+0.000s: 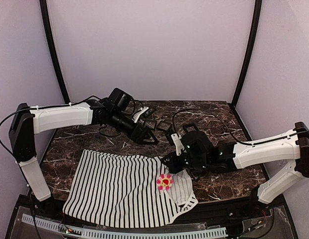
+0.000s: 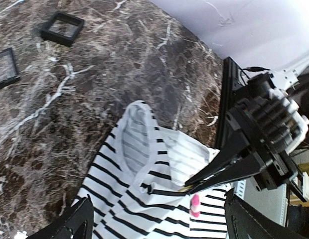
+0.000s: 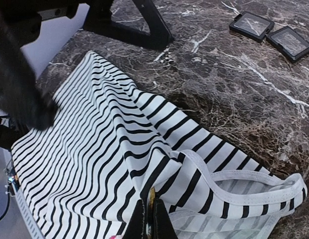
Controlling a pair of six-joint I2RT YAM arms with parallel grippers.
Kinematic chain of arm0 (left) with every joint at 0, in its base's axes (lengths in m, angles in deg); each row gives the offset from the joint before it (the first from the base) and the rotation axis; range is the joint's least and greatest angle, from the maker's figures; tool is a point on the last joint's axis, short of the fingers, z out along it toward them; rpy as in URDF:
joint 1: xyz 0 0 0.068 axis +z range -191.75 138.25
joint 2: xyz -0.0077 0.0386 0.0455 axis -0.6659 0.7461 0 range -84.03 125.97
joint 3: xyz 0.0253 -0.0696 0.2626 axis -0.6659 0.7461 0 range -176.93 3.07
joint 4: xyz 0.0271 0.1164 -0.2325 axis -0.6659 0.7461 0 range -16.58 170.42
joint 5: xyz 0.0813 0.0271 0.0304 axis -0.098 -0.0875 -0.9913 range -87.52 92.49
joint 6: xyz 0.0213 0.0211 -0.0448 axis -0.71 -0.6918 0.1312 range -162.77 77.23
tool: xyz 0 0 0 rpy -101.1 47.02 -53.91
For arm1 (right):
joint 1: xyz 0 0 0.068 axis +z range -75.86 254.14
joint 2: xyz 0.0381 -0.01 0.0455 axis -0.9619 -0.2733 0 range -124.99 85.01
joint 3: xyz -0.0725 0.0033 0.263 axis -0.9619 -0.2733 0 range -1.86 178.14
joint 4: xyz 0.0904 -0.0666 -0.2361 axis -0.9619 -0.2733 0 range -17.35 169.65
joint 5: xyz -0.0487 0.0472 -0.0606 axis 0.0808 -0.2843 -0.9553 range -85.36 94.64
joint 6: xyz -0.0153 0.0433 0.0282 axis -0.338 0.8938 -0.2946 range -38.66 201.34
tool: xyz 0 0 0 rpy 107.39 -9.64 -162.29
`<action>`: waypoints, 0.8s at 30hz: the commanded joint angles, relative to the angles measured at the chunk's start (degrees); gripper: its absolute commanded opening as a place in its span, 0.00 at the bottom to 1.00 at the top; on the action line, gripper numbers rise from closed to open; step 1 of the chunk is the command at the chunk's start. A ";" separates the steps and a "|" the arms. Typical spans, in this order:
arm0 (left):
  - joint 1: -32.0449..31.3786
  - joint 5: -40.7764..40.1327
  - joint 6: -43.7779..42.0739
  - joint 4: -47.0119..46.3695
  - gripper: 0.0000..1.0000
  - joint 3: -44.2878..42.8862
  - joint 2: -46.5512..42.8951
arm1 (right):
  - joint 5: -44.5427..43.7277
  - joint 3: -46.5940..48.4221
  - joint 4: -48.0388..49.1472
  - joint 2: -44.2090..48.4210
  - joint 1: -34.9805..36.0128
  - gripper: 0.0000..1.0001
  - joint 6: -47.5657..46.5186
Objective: Remove the brooch from the garment
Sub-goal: Pick up the flattened clothing from the center of the board, then pass from the right arm to the left
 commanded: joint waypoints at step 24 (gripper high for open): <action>-7.02 7.48 -5.90 3.53 0.43 -0.82 4.99 | 12.53 -12.96 20.83 12.81 -6.13 0.00 4.42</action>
